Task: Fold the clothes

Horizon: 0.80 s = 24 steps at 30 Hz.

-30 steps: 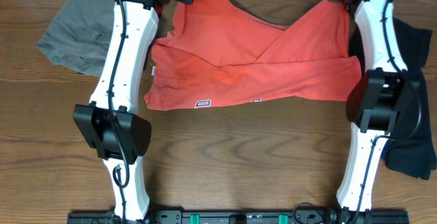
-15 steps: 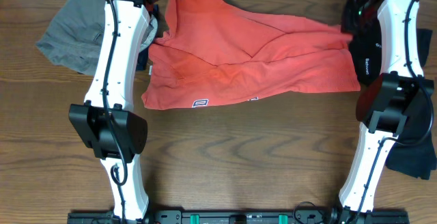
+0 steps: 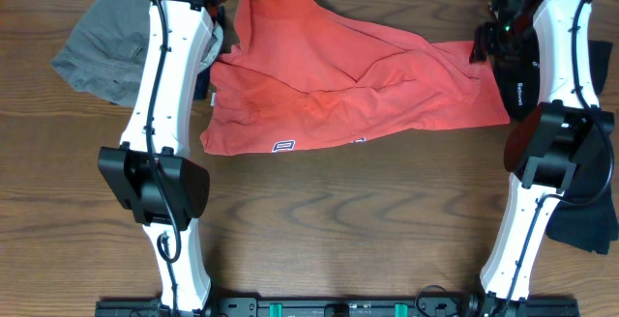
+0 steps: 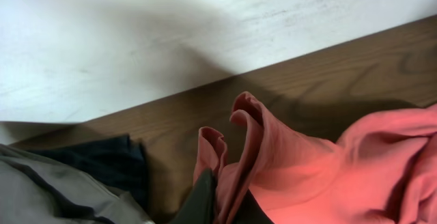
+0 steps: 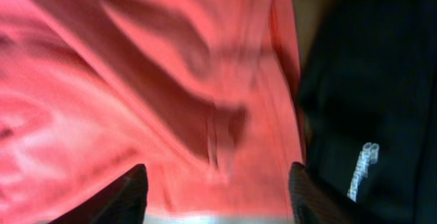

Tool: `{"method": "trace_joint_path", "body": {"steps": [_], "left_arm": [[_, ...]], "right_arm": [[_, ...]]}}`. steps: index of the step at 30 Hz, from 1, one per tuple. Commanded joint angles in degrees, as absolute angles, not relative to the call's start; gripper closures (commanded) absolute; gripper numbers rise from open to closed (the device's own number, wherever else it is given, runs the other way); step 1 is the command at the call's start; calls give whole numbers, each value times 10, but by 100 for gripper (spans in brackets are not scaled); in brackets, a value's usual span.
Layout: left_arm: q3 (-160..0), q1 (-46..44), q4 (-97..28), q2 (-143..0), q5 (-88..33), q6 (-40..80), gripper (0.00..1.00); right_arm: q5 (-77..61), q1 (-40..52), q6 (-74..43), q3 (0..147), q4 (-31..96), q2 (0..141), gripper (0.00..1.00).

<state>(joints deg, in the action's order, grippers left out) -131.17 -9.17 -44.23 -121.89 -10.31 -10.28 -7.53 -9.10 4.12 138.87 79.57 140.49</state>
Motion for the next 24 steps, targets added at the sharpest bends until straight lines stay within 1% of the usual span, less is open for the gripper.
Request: {"method": "trace_joint_path", "body": {"steps": [1, 4, 11, 17, 24], "left_arm": [[-1315, -97, -445, -1226, -98, -95, 94], [-1315, -97, -450, -1226, -98, -95, 94], [-1315, -97, -465, -1226, -98, -95, 94], [-1315, -97, -477, -1227, -98, -95, 94], [-1315, -97, -487, -1233, -98, -95, 94]], "right_arm": [[-135, -88, 76, 1387, 753, 1390, 39], [-139, -81, 76, 1387, 724, 1390, 38], [-140, -67, 66, 1346, 729, 1390, 31], [-140, -69, 32, 1269, 720, 1390, 32], [-128, -84, -9, 1233, 719, 1390, 32]]}}
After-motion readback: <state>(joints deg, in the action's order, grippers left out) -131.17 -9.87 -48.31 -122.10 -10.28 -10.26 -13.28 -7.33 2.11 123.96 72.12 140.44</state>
